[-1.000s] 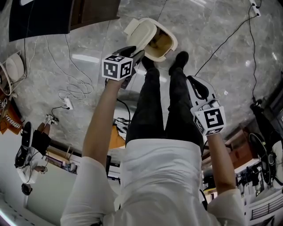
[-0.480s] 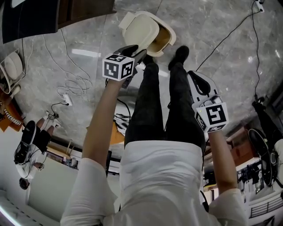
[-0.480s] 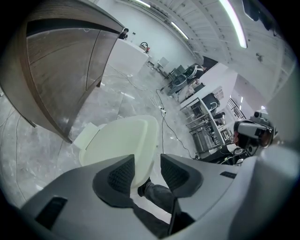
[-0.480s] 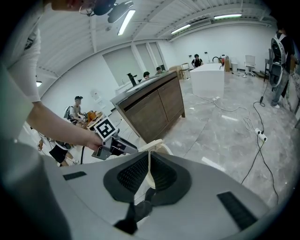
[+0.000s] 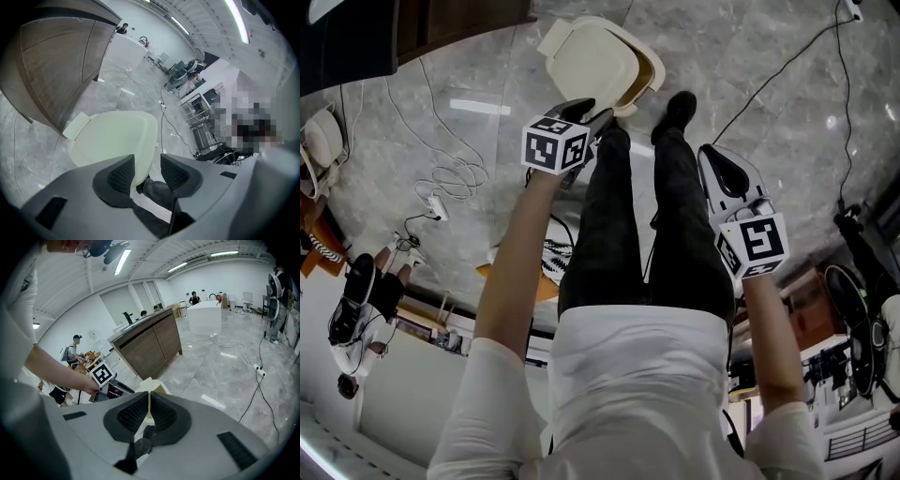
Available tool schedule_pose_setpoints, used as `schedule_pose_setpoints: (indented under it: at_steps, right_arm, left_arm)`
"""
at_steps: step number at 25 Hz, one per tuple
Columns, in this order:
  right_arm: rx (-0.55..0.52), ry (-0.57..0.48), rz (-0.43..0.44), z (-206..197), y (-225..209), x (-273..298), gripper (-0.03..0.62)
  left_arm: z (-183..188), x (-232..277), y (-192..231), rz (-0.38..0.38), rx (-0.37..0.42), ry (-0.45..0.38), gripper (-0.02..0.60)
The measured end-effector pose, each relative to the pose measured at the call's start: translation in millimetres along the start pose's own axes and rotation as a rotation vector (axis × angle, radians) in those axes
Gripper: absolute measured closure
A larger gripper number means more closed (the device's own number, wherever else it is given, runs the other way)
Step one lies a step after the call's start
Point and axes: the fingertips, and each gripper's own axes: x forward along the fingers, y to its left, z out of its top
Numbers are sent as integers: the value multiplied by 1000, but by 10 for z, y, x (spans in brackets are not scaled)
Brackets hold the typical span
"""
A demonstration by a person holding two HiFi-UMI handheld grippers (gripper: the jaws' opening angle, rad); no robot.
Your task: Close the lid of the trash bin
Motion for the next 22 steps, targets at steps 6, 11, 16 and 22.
schedule_pose_setpoints:
  at_steps: [6, 11, 16, 22]
  right_arm:
    - [6, 15, 8, -103, -97, -6, 560]
    - [13, 35, 20, -230, -139, 23, 560]
    - [16, 47, 28, -289, -217, 24, 560]
    - [20, 65, 31, -368, -378, 100, 560]
  left_arm:
    - [-101, 165, -64, 7, -2, 14, 408]
    - [-215, 353, -73, 9, 3, 45, 408]
    - [-300, 518, -71, 17, 14, 75, 408]
    - [-397, 724, -31, 28, 5, 102, 408]
